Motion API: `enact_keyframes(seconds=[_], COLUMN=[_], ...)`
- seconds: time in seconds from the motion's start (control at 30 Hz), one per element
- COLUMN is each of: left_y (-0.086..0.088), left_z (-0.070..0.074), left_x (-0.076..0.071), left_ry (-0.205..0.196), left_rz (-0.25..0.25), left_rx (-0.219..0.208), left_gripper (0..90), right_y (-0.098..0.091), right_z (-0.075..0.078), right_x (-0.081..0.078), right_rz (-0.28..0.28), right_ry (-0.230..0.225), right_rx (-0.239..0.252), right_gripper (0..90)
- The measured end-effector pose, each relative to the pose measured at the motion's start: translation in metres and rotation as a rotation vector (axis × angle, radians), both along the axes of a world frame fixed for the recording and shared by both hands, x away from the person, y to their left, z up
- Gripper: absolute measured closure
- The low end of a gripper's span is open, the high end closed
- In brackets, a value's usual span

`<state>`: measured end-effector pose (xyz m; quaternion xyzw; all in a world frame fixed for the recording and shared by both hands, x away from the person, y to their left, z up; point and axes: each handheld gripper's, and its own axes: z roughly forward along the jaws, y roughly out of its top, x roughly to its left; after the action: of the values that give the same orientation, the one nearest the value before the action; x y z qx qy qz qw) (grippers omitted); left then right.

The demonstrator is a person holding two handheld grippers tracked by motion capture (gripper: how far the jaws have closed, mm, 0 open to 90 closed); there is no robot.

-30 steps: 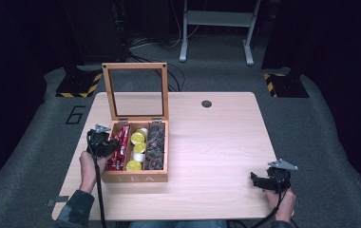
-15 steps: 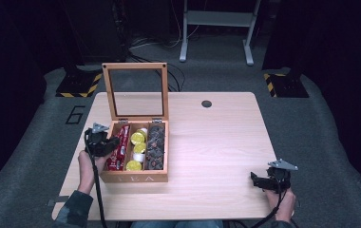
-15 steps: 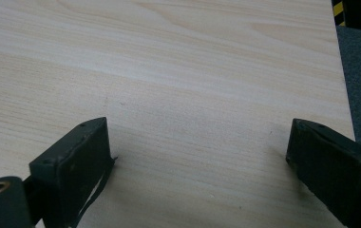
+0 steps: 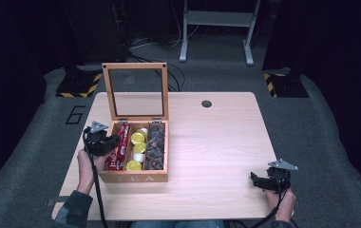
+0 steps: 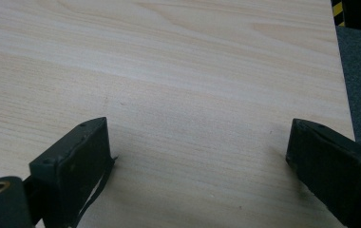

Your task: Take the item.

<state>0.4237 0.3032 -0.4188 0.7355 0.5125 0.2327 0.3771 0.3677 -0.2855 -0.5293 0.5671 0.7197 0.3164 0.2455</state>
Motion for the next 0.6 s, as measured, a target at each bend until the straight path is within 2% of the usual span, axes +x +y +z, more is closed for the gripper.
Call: enact_keyframes(seconds=[0.6], left_y=[-0.018], left_z=[0.022], left_x=[-0.003], left_ry=[-0.052], left_rz=[-0.061], left_rx=[-0.016], left_gripper=[82.2], right_y=[0.0], right_z=[0.0], right_x=[0.0], right_rz=[0.002], right_ry=[-0.002], right_rx=[-0.003], right_gripper=[7.0])
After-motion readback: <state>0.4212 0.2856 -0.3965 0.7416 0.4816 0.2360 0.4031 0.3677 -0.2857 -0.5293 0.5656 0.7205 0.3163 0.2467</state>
